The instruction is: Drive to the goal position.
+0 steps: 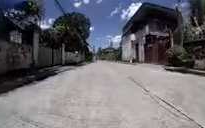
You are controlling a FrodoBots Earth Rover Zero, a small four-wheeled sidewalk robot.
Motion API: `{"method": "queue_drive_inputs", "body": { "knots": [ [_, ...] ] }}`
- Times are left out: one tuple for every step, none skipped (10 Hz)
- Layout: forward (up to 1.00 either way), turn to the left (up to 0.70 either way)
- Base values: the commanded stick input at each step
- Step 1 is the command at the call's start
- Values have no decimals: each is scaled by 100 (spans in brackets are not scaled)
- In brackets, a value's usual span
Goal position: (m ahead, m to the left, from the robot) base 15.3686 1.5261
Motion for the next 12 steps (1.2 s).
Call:
{"method": "queue_drive_inputs", "body": {
  "knots": [
    [100,0],
    [100,0],
    [100,0],
    [100,0],
    [100,0],
    [100,0],
    [100,0],
    [100,0],
    [100,0],
    [100,0],
    [100,0],
    [100,0]
  ]
}}
